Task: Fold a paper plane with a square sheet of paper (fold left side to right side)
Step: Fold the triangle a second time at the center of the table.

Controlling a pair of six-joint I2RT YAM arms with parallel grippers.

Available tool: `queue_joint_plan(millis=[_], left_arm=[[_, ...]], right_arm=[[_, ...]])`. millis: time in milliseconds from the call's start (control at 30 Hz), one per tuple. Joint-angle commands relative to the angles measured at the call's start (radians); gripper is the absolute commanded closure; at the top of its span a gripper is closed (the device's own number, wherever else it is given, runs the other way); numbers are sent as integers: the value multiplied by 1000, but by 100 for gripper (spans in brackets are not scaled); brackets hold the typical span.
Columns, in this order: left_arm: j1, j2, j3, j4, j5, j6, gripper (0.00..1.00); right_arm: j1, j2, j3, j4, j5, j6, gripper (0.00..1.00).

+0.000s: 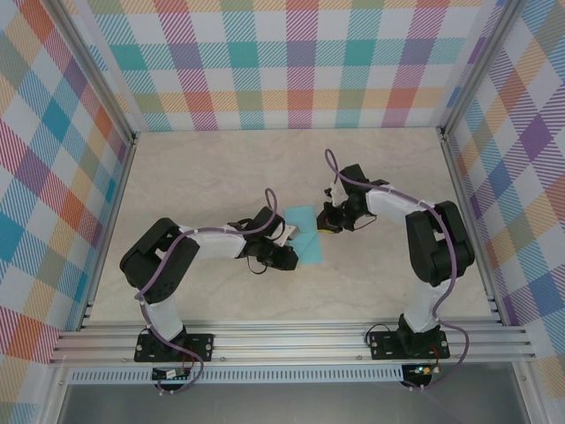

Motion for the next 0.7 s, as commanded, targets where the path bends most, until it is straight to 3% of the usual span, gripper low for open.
queue_joint_plan(millis=[0, 267, 433, 667], left_arm=[[-1, -1, -33, -42, -7, 6, 86], [-1, 1, -36, -46, -26, 5, 87], [-1, 1, -37, -45, -45, 0, 87], [6, 7, -42, -39, -57, -6, 88]], right_arm=[[65, -39, -52, 19, -46, 8, 98], [173, 65, -49, 100, -42, 80, 98], [183, 125, -27, 103, -29, 78, 98], [170, 153, -12, 68, 80, 37, 97]])
